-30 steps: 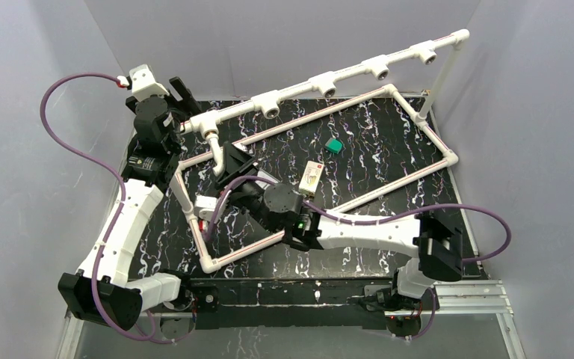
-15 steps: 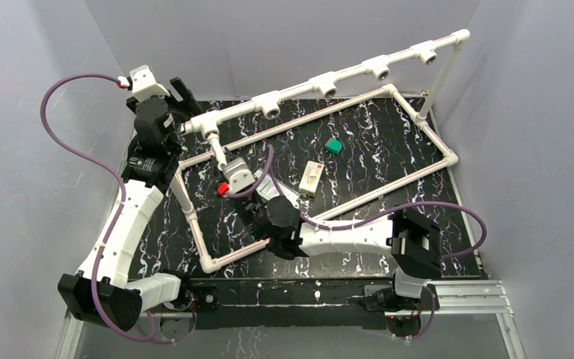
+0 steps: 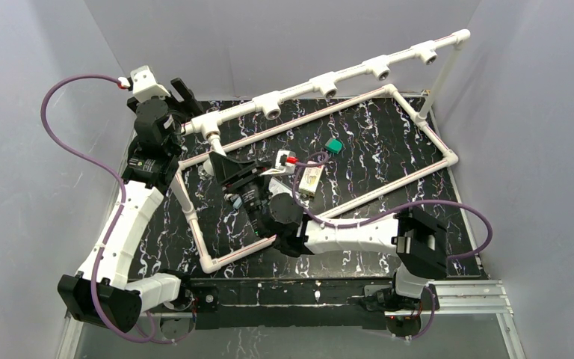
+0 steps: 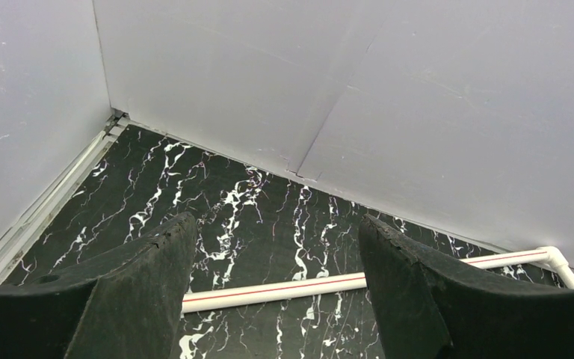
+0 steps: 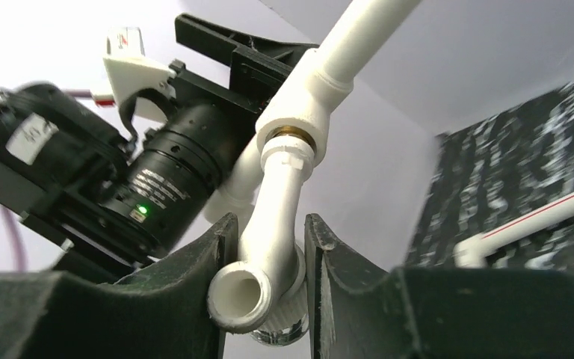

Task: Install the water faucets

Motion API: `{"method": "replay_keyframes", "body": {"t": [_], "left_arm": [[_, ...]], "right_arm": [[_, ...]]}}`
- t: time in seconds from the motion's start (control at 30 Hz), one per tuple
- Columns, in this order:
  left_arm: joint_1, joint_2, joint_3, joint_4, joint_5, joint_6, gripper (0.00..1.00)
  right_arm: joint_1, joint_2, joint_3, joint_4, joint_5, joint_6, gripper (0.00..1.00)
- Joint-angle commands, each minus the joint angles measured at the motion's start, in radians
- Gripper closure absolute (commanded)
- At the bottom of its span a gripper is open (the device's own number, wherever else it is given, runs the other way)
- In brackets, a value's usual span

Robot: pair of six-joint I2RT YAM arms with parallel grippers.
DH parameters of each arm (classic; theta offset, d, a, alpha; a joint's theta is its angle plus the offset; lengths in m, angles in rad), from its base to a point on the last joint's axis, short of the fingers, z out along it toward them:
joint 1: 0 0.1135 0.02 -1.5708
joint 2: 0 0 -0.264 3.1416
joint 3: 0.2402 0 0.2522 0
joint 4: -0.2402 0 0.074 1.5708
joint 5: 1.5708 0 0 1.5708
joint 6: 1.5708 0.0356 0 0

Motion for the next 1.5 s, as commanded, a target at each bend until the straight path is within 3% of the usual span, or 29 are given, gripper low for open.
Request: {"method": "replay_keyframes", "body": {"t": [0.0, 0.27, 0.53, 0.67, 0.8, 0.93, 1.07, 1.23, 1.47], "left_arm": [[-0.014, 0.069, -0.126, -0.334, 0.041, 0.015, 0.23], [-0.014, 0.056, -0.124, -0.338, 0.051, 0.015, 0.23], [-0.016, 0.052, -0.125, -0.339, 0.053, 0.014, 0.23], [-0.015, 0.052, -0.126, -0.339, 0.052, 0.012, 0.23], [-0.014, 0.050, -0.126, -0.341, 0.049, 0.013, 0.23], [-0.015, 0.049, -0.130, -0.337, 0.048, 0.011, 0.23], [-0.015, 0.051, -0.132, -0.336, 0.047, 0.011, 0.23], [-0.016, 0.055, -0.134, -0.333, 0.049, 0.011, 0.23], [-0.014, 0.054, -0.138, -0.332, 0.047, 0.011, 0.23]], "right_arm": [[-0.042, 0.000, -0.063, -0.110, 0.015, 0.609, 0.99], [-0.071, -0.001, -0.092, -0.154, -0.024, 0.932, 0.99], [-0.073, -0.034, -0.075, -0.215, -0.055, 0.844, 0.96], [-0.072, -0.066, -0.094, -0.263, -0.056, 0.770, 0.59], [-0.072, -0.098, -0.124, -0.286, -0.056, 0.699, 0.43], [-0.073, -0.139, -0.161, -0.257, -0.057, 0.555, 0.26], [-0.073, -0.199, -0.215, -0.202, -0.059, 0.394, 0.16], [-0.078, -0.304, -0.294, -0.151, -0.103, 0.193, 0.13], [-0.140, -0.440, -0.228, -0.419, -0.321, -0.197, 0.18]]}}
